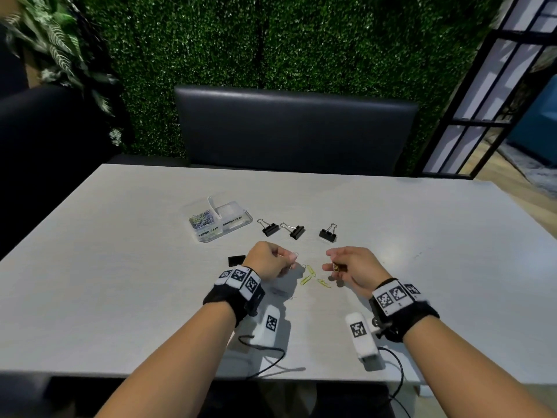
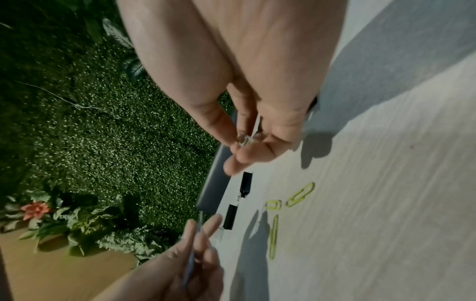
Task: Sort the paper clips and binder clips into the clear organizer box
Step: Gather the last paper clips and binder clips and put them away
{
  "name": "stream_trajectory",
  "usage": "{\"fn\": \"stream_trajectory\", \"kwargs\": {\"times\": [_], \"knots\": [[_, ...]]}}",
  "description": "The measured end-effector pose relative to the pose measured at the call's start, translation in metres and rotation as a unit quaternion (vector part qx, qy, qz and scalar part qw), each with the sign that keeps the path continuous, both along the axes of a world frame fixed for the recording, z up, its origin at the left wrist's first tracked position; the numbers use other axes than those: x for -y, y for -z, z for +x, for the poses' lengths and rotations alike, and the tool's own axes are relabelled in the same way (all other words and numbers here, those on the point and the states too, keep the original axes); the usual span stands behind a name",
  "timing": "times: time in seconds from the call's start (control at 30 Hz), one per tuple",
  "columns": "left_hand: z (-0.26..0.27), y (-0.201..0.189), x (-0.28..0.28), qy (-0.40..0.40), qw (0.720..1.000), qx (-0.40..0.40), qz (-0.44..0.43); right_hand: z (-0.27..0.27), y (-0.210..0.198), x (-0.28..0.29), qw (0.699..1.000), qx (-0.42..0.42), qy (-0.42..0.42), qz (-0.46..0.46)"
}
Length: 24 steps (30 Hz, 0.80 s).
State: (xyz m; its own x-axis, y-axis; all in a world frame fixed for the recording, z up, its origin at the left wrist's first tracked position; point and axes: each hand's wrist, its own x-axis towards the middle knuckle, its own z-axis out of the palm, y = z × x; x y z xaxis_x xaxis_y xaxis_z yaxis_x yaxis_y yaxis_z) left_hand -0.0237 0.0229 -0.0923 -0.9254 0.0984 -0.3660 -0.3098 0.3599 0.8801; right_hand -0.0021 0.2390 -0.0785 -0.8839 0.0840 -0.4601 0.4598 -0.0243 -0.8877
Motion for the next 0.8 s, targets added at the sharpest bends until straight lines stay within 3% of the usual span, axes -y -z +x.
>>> {"fn": "stream_trajectory", "kwargs": {"times": [0.1,0.2,0.27,0.33,0.4,0.43,0.47,0.53,0.57,0.63,0.8], "knots": [[0.0,-0.007,-0.002,-0.026,0.982,0.071,0.172,-0.004,-0.001,0.001,0.997,0.038,0.053,-0.038],[0.002,-0.014,-0.006,-0.035,0.953,0.11,0.279,-0.005,0.002,0.0,0.997,0.063,0.034,0.018],[0.003,-0.019,-0.01,-0.073,0.942,0.135,0.297,-0.006,0.008,0.001,0.99,0.03,-0.027,0.134],[0.0,-0.017,-0.011,-0.114,0.942,0.149,0.277,-0.006,0.01,0.002,0.934,-0.019,-0.143,0.327],[-0.001,-0.012,-0.009,-0.078,0.977,0.099,0.171,-0.002,0.008,0.007,0.867,-0.034,-0.233,0.439],[0.001,-0.011,-0.009,-0.021,0.996,0.048,0.067,-0.002,0.007,0.008,0.852,-0.027,-0.257,0.455],[0.004,-0.009,-0.009,0.042,0.998,-0.007,-0.053,-0.002,0.006,0.011,0.842,-0.021,-0.268,0.467],[0.012,-0.008,-0.016,0.124,0.959,-0.087,-0.238,-0.007,0.007,0.017,0.824,-0.012,-0.28,0.492],[0.015,-0.007,-0.021,0.147,0.94,-0.113,-0.286,-0.01,0.007,0.02,0.812,-0.004,-0.29,0.506],[0.016,-0.003,-0.03,0.173,0.912,-0.142,-0.343,-0.014,0.009,0.024,0.805,0.016,-0.29,0.518],[0.009,0.003,-0.035,0.163,0.899,-0.115,-0.389,-0.014,0.014,0.023,0.808,0.031,-0.291,0.511]]}}
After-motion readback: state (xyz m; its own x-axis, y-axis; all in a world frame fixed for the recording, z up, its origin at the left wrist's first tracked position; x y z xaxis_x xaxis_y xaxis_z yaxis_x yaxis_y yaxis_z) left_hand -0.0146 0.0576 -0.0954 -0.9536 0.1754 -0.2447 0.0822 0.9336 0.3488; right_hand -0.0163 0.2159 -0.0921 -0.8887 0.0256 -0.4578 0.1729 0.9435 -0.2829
